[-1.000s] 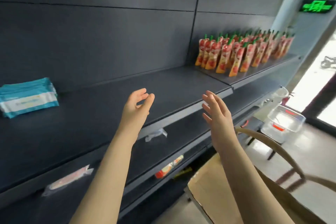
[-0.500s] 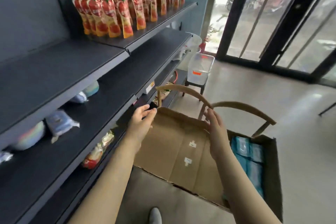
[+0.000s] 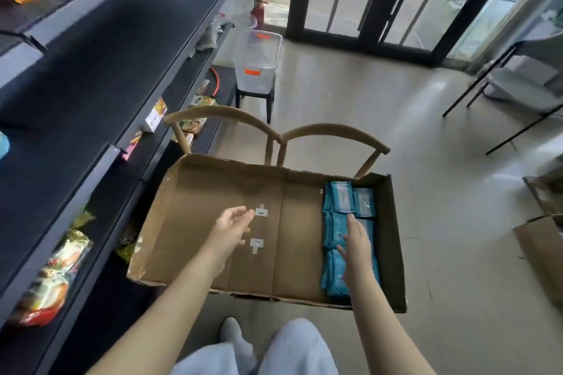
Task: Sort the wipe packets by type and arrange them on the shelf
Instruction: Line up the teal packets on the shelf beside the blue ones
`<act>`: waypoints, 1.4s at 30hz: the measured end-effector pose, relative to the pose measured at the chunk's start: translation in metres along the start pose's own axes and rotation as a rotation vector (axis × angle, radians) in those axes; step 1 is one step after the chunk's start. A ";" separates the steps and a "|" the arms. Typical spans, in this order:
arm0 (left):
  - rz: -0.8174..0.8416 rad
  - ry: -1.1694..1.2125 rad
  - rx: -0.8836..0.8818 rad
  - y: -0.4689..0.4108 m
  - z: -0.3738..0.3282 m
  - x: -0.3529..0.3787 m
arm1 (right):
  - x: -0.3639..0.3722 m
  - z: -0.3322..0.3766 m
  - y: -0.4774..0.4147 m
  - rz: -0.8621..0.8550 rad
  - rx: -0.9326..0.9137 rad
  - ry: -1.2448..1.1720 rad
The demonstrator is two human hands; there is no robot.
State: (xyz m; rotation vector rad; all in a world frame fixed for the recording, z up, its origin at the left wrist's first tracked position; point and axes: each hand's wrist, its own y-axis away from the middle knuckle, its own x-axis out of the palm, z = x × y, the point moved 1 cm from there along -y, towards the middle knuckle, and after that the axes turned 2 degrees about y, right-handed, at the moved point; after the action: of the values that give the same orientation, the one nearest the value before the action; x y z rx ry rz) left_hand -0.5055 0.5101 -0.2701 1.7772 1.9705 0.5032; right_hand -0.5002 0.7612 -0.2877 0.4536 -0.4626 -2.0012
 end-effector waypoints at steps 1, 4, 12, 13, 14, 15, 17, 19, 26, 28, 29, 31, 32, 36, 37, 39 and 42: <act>0.012 -0.014 -0.030 -0.007 0.004 0.010 | -0.008 -0.008 -0.009 -0.021 0.028 -0.003; 0.041 -0.043 -0.133 -0.024 0.021 0.041 | -0.029 -0.024 -0.035 -0.072 0.118 0.012; 0.080 -0.097 -0.398 -0.082 0.063 0.149 | -0.093 -0.055 -0.142 -0.055 0.288 0.210; 0.091 -0.115 -0.432 -0.090 0.068 0.163 | -0.098 -0.059 -0.155 -0.049 0.303 0.236; 0.107 -0.135 -0.464 -0.098 0.074 0.177 | -0.103 -0.063 -0.170 -0.038 0.320 0.255; 0.123 -0.160 -0.492 -0.107 0.080 0.191 | -0.106 -0.068 -0.186 -0.021 0.331 0.271; 0.145 -0.226 -0.535 -0.127 0.094 0.215 | -0.113 -0.079 -0.215 0.010 0.350 0.314; 0.167 -0.286 -0.564 -0.147 0.106 0.238 | -0.118 -0.092 -0.241 0.022 0.358 0.329; 0.187 -0.277 -0.551 -0.213 0.131 0.305 | -0.120 -0.134 -0.289 0.049 0.401 0.320; 0.190 -0.262 -0.567 -0.227 0.136 0.318 | -0.119 -0.141 -0.294 0.056 0.407 0.318; 0.177 -0.243 -0.584 -0.232 0.138 0.323 | -0.118 -0.143 -0.296 0.055 0.408 0.330; 0.135 -0.182 -0.609 -0.240 0.141 0.332 | -0.115 -0.146 -0.300 0.041 0.385 0.392; 0.110 -0.149 -0.612 -0.242 0.143 0.335 | -0.114 -0.148 -0.302 0.030 0.361 0.445; 0.028 -0.168 -0.566 -0.242 0.149 0.338 | -0.108 -0.153 -0.301 0.012 0.240 0.627; 0.028 -0.192 -0.552 -0.242 0.151 0.337 | -0.106 -0.153 -0.301 0.015 0.219 0.647; 0.043 -0.210 -0.541 -0.241 0.155 0.335 | -0.103 -0.152 -0.302 0.017 0.210 0.656; 0.043 -0.219 -0.519 -0.242 0.159 0.334 | -0.101 -0.152 -0.306 0.000 0.213 0.654</act>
State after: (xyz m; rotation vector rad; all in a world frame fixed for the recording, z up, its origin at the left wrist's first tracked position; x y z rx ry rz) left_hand -0.6475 0.8120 -0.5596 1.4739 1.4846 0.7233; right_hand -0.6085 0.9647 -0.5591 1.1879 -0.2575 -1.6808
